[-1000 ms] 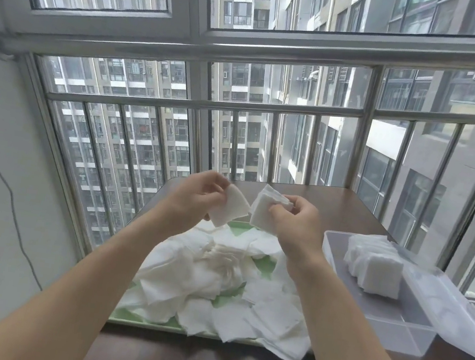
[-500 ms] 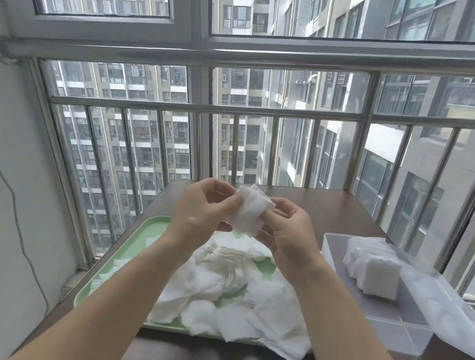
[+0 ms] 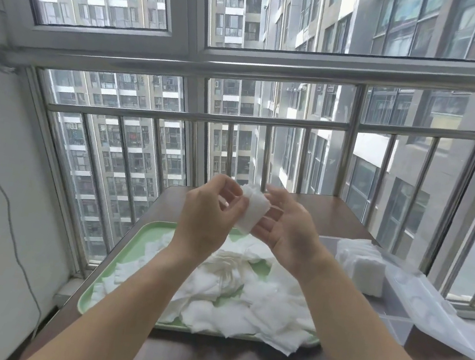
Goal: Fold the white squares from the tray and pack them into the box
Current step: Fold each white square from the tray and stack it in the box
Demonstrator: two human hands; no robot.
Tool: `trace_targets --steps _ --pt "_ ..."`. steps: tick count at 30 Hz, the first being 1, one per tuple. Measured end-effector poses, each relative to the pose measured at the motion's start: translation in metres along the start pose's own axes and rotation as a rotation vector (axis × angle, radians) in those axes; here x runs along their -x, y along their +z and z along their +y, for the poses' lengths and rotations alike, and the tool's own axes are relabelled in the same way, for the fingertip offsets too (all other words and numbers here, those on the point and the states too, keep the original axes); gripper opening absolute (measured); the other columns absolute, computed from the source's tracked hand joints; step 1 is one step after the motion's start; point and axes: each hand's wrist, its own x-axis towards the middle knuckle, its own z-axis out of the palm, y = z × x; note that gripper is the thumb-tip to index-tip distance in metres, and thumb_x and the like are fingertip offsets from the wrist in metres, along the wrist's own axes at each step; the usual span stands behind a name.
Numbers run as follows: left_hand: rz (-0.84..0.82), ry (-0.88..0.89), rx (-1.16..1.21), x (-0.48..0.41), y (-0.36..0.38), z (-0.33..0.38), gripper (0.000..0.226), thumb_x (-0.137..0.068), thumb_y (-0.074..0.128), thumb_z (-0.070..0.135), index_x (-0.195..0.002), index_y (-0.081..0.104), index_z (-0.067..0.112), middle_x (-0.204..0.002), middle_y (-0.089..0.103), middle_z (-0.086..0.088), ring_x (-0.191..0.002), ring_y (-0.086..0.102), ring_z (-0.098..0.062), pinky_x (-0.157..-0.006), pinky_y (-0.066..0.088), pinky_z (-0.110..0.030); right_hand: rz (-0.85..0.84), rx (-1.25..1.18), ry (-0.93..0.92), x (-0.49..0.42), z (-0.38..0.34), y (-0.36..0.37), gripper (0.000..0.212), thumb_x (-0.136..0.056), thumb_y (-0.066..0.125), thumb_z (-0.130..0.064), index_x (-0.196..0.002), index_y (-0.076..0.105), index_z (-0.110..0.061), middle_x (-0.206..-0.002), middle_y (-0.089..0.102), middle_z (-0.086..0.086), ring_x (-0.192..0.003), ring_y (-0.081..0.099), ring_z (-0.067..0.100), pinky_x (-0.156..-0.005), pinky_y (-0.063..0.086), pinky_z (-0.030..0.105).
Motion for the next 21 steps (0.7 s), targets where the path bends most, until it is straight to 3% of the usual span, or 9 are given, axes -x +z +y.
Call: trace_targets --steps 4,8,11,15,21 --pt "-0.048 0.076 0.001 0.003 0.005 0.009 0.016 -0.09 0.073 0.027 -0.092 0.058 0.026 -0.078 0.067 0.008 -0.066 0.067 -0.008 -0.058 0.058 -0.032 -0.048 0.214 0.01 0.014 -0.021 -0.013 0.052 -0.081 0.079 -0.01 -0.126 0.054 0.002 -0.125 0.063 0.023 -0.104 0.071 0.035 -0.091 0.058 0.047" --pt "-0.113 -0.126 0.233 0.005 0.013 0.03 0.016 -0.092 0.072 0.024 -0.088 0.056 0.026 -0.078 0.069 -0.002 -0.05 0.064 -0.01 -0.045 0.049 -0.022 -0.04 0.433 0.022 0.032 -0.058 -0.035 0.036 -0.084 0.073 0.002 -0.117 0.06 0.001 -0.118 0.067 0.02 -0.104 0.071 0.031 -0.086 0.061 0.041" --pt "-0.225 -0.194 0.206 0.009 0.028 0.043 0.012 -0.093 0.069 0.027 -0.091 0.06 0.02 -0.077 0.07 0.001 -0.052 0.064 -0.011 -0.052 0.052 -0.028 -0.027 0.83 -0.002 0.047 -0.096 -0.061 0.028 -0.086 0.073 -0.005 -0.113 0.065 -0.006 -0.11 0.07 0.014 -0.099 0.071 0.024 -0.077 0.06 0.03" --pt "-0.548 -0.208 0.136 0.022 0.059 0.058 0.009 -0.088 0.073 0.032 -0.09 0.067 0.025 -0.086 0.071 0.008 -0.072 0.068 -0.011 -0.064 0.055 -0.03 -0.005 1.406 0.04 0.063 -0.126 -0.095 0.021 -0.085 0.074 -0.016 -0.105 0.066 -0.016 -0.101 0.07 0.001 -0.091 0.066 0.014 -0.069 0.047 0.019" --pt "-0.817 -0.124 -0.003 0.029 0.088 0.071 0.014 -0.083 0.076 0.038 -0.092 0.068 0.031 -0.096 0.069 0.01 -0.083 0.065 -0.008 -0.07 0.052 -0.025 -0.064 1.678 0.193 0.058 -0.106 -0.139 0.018 -0.085 0.076 -0.026 -0.101 0.066 -0.026 -0.1 0.068 -0.008 -0.092 0.064 0.009 -0.081 0.054 0.027"
